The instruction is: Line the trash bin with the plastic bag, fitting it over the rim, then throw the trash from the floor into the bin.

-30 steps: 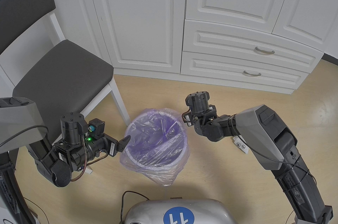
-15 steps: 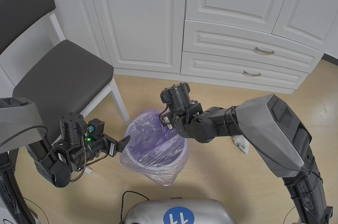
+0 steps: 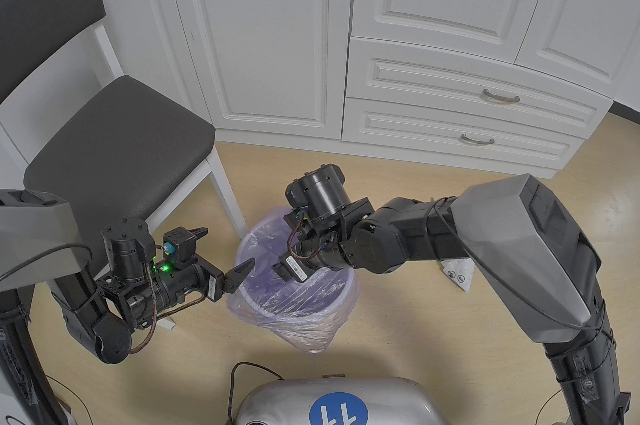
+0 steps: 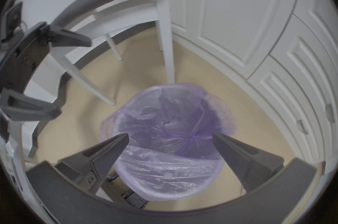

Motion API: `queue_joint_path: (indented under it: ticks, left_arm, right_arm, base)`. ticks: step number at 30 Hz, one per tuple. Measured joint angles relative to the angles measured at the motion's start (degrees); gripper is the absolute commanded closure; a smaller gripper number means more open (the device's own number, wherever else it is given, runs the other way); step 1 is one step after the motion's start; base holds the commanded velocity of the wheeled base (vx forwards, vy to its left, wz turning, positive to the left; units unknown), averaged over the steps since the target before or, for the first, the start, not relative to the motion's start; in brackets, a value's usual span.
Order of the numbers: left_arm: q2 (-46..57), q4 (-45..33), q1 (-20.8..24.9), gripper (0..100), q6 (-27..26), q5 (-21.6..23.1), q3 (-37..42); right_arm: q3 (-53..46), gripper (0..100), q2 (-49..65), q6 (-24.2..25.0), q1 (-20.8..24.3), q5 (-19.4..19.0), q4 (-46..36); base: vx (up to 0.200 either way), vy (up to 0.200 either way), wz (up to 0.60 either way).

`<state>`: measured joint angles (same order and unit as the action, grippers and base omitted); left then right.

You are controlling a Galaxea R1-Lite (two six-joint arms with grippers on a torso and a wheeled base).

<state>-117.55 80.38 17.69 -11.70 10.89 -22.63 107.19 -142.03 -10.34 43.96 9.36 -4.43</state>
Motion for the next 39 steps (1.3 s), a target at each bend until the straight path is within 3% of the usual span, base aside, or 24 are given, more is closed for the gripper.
queue_joint_path:
  ticks: [4, 7, 16, 39]
  left_arm:
    - [-0.69, 3.07, -0.38, 0, -0.01, 1.37, 0.94]
    - [-1.44, 4.84, -0.55, 0, -0.06, 1.94, 1.35]
    - [-3.19, 6.11, -0.99, 0, -0.09, 2.3, 1.55]
    - [-4.0, 6.11, -1.07, 0, -0.85, 2.3, 1.52]
  right_arm:
    - [0.46, 0, 0.02, -2.85, -1.1, -5.84, -2.68]
    - [0.74, 0, -0.94, -5.18, -2.4, -7.49, -3.18]
    - [4.28, 0, -5.16, -6.22, -5.05, -9.05, -3.38]
    - [5.77, 0, -8.72, -6.73, -5.07, -12.69, -7.58]
  base:
    - [0.0, 0.0, 0.0]
    - [0.0, 0.0, 0.0]
    - [0.0, 0.0, 0.0]
    - [0.0, 0.0, 0.0]
